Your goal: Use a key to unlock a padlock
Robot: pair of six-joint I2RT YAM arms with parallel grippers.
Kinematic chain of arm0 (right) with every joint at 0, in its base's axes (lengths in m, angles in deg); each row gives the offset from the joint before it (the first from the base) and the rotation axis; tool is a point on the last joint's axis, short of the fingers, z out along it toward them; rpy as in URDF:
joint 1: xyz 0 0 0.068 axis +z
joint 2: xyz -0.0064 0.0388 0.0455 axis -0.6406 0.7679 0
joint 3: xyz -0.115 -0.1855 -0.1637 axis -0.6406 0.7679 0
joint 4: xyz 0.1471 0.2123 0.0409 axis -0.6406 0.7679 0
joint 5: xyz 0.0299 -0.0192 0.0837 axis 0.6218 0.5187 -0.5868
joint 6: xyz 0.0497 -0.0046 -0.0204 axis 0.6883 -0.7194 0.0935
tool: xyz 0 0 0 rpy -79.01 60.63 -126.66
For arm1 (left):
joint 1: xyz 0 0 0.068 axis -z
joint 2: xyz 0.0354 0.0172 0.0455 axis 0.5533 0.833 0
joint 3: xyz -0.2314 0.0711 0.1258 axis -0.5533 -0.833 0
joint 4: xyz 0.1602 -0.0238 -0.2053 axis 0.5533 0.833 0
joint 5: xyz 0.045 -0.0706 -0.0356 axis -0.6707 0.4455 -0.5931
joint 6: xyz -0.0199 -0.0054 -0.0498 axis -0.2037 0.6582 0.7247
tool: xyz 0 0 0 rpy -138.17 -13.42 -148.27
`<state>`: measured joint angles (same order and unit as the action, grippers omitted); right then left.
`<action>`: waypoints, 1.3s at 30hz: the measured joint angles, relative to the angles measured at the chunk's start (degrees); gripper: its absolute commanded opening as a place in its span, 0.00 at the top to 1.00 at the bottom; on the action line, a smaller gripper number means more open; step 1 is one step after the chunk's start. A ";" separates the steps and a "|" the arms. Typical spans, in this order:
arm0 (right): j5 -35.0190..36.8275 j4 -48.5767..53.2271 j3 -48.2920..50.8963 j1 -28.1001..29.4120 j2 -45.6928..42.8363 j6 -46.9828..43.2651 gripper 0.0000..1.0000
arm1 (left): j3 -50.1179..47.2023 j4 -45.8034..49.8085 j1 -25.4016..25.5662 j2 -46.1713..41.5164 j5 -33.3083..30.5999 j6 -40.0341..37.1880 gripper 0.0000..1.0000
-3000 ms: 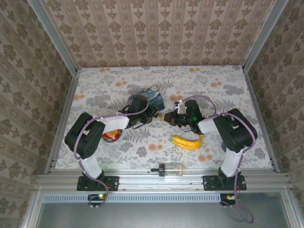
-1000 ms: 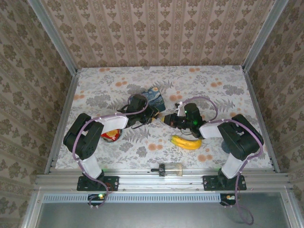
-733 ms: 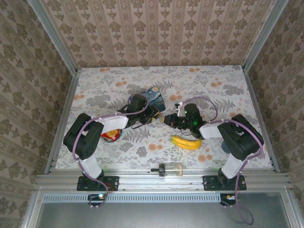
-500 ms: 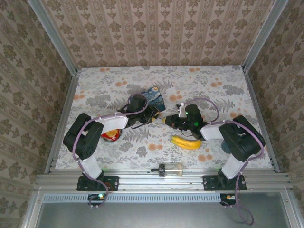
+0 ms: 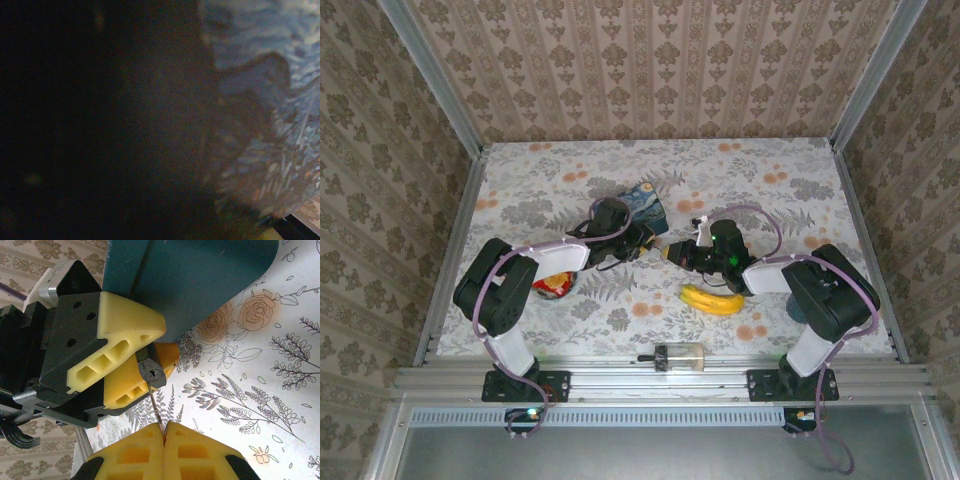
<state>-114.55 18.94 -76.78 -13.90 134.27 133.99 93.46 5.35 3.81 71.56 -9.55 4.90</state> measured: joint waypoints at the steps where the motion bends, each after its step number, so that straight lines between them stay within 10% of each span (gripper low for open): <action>1: 0.00 0.00 0.00 0.00 0.00 0.00 1.00 | 0.00 0.00 0.00 0.00 0.00 0.00 1.00; 39: 7.15 5.62 -5.03 3.85 3.08 -2.97 1.00 | 1.51 -0.55 0.20 2.03 -1.99 0.02 1.00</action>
<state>-107.40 24.56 -81.81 -10.05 137.35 131.02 94.96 4.81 4.01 73.59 -11.54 4.92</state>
